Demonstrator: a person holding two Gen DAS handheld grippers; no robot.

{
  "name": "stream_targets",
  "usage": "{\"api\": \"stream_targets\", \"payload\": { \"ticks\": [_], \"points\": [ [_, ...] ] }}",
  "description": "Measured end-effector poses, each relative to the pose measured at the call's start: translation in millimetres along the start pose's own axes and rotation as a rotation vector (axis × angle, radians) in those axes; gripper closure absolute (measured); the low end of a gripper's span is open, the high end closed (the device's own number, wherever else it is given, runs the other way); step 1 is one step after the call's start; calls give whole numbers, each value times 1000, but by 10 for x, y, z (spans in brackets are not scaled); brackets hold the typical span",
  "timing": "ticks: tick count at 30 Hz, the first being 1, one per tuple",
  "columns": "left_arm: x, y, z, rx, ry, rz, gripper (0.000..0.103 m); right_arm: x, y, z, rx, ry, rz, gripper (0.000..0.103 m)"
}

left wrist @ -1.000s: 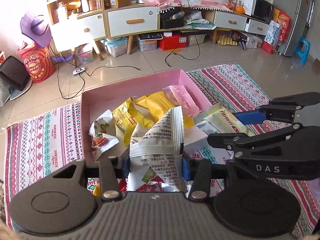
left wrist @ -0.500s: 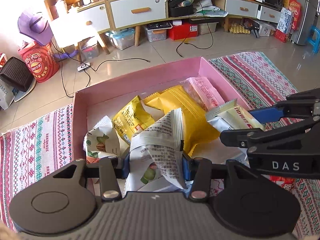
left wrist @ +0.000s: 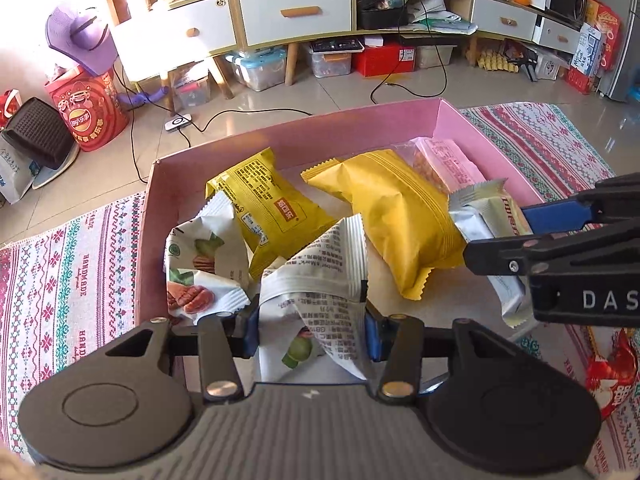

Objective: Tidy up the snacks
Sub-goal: 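Open both tools to release the packets into the tray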

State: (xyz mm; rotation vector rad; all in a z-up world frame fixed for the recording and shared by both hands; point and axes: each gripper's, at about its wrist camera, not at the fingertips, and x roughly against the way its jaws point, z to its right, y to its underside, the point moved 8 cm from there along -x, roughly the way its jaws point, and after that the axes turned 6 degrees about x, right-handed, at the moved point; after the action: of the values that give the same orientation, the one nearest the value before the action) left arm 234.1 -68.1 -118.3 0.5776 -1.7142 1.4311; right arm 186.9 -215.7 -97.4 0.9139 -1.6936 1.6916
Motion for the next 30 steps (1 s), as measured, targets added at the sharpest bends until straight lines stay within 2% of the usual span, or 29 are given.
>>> {"api": "stream_targets", "payload": {
  "ticks": [4, 5, 9, 12, 30],
  "points": [
    [25, 7, 27, -15, 4, 7, 45, -15, -8, 21, -15, -2, 6, 56],
    [25, 2, 41, -13, 11, 5, 42, -5, -14, 24, -19, -2, 11, 56],
    [72, 14, 83, -24, 22, 11, 26, 58, -42, 22, -19, -6, 30, 43],
    [122, 15, 123, -34, 31, 16, 23, 130, -77, 26, -20, -3, 47, 36],
    [642, 62, 247, -56, 83, 76, 8, 558, -46, 4, 14, 2, 75, 22]
  ]
}}
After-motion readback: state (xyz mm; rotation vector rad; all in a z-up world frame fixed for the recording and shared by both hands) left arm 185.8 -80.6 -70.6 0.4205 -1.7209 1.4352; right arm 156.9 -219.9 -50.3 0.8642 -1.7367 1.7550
